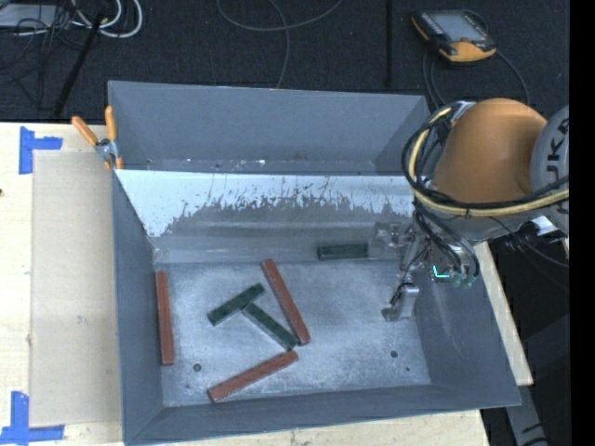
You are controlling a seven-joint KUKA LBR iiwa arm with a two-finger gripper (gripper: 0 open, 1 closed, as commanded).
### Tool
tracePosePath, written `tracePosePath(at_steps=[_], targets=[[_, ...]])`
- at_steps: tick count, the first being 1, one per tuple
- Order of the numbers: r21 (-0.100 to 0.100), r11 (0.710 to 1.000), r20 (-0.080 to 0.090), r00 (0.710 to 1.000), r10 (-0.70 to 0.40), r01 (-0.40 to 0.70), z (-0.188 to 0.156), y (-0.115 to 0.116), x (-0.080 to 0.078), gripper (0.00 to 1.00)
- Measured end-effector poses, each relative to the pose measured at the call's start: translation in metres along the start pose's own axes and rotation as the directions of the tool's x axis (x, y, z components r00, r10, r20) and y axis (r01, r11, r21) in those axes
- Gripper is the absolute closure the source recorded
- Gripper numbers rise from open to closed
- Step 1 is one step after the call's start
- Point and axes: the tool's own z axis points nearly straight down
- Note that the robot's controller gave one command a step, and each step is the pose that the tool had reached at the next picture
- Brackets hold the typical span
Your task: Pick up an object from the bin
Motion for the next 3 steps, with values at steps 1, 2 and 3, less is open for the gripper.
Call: tracePosePath(at_steps=[1, 2, 3], targets=[[0.001, 1.0, 0.007, 1.0, -0.001, 0.001, -0.004, 0.0, -0.002, 0.0], [0.003, 0.999, 0.014, 0.999, -0.04, 0.04, 0.033, 0.041, 0.0, 0.0], [0.0, 0.999, 0.012, 0.999, -0.045, 0.045, 0.1, 0.063, 0.003, 0.0]])
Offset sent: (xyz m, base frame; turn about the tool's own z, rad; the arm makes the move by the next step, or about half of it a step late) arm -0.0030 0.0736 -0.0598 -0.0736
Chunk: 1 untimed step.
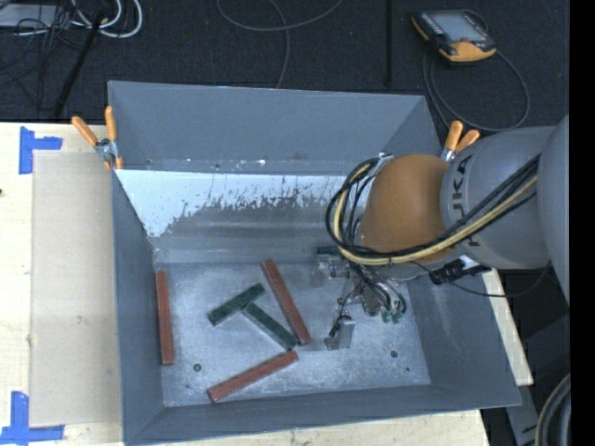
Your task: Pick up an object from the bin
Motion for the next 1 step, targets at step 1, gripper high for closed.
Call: tracePosePath(at_steps=[1], targets=[[0.002, 0.992, -0.008, 0.992, -0.125, 0.125, 0.0234, 0.0415, 0.0304, 0.0]])
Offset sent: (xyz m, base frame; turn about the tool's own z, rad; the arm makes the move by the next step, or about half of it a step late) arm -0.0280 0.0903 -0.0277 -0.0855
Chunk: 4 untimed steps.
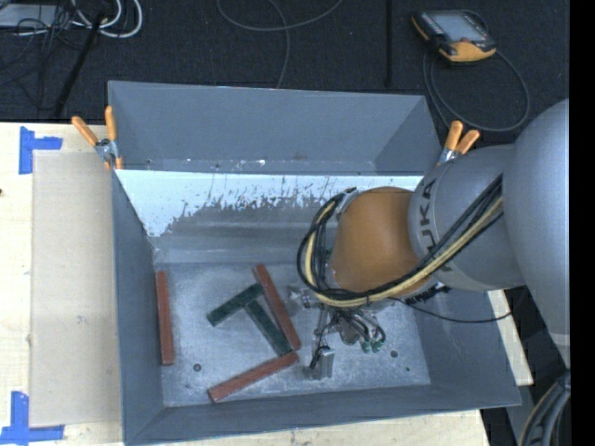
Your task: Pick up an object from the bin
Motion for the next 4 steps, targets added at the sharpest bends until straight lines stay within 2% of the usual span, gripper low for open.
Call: tracePosePath(at_steps=[1, 2, 3, 4], targets=[[-0.001, 0.997, 0.004, 0.997, -0.082, 0.082, 0.002, 0.029, -0.006, 0.0], [-0.001, 0.999, 0.001, 0.999, 0.035, -0.035, -0.005, 0.049, 0.007, 0.0], [-0.001, 0.965, 0.003, 0.965, -0.263, 0.263, -0.002, 0.038, 0.016, 0.0], [-0.001, 0.933, 0.005, 0.933, -0.359, 0.359, 0.004, 0.142, 0.01, 1.0]])
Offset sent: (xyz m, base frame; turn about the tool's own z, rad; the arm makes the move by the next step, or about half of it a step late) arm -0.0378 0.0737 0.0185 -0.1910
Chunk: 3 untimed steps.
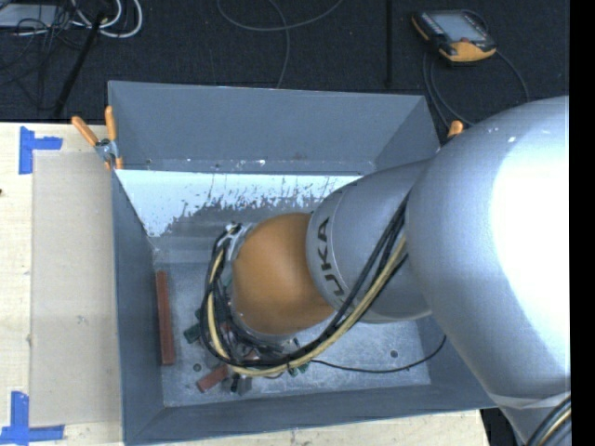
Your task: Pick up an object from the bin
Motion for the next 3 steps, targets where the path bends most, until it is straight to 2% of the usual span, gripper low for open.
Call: tracePosePath(at_steps=[1, 2, 3], targets=[[0.0, 1.0, -0.001, 1.0, 0.0, 0.0, 0.0, 0.0, 0.0, 1.0], [0.001, 1.0, -0.001, 1.0, -0.016, 0.016, -0.097, -0.012, -0.014, 1.0], [0.001, 1.0, -0.001, 1.0, -0.017, 0.017, -0.097, -0.012, -0.014, 1.0]])
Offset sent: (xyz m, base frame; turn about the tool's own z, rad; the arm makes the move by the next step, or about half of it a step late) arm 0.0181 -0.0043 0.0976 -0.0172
